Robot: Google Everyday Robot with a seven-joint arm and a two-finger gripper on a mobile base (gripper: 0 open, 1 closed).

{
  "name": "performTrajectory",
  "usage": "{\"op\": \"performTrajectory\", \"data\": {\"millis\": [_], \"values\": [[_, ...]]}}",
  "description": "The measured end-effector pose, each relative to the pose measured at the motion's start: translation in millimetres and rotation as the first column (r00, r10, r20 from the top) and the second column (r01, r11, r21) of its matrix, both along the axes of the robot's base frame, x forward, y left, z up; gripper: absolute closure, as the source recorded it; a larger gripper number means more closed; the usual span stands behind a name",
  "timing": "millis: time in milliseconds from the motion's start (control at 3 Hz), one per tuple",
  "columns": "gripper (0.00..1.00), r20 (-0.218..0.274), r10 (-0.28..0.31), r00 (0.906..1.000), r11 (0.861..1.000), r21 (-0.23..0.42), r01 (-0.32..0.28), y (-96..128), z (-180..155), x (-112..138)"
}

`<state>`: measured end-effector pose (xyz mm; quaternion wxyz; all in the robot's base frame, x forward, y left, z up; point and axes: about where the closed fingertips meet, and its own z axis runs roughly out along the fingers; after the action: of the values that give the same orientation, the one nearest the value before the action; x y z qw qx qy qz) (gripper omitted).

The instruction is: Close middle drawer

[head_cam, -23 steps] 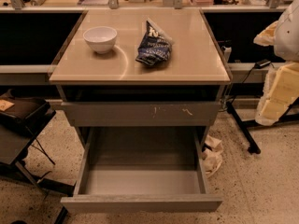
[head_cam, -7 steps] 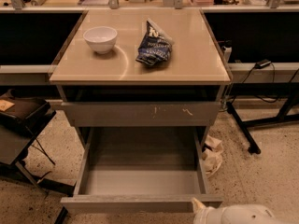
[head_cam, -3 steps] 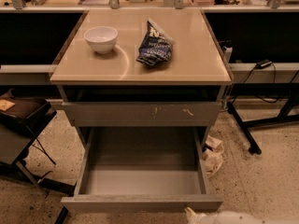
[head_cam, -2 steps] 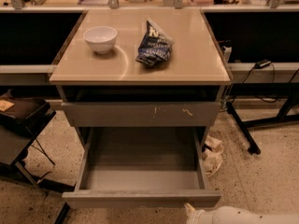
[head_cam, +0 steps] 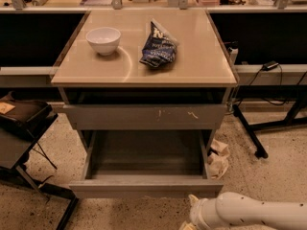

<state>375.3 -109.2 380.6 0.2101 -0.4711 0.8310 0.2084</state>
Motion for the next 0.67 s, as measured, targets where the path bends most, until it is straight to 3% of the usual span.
{"op": "performTrajectory", "data": {"millis": [333,667], "values": [[0.00,0.000,0.000,1.0000,1.000,0.000,0.000,0.0,0.0,0.0],[0.00,0.010,0.040,0.9991,0.999,-0.004,-0.040,9.2,1.2,28.8]]}}
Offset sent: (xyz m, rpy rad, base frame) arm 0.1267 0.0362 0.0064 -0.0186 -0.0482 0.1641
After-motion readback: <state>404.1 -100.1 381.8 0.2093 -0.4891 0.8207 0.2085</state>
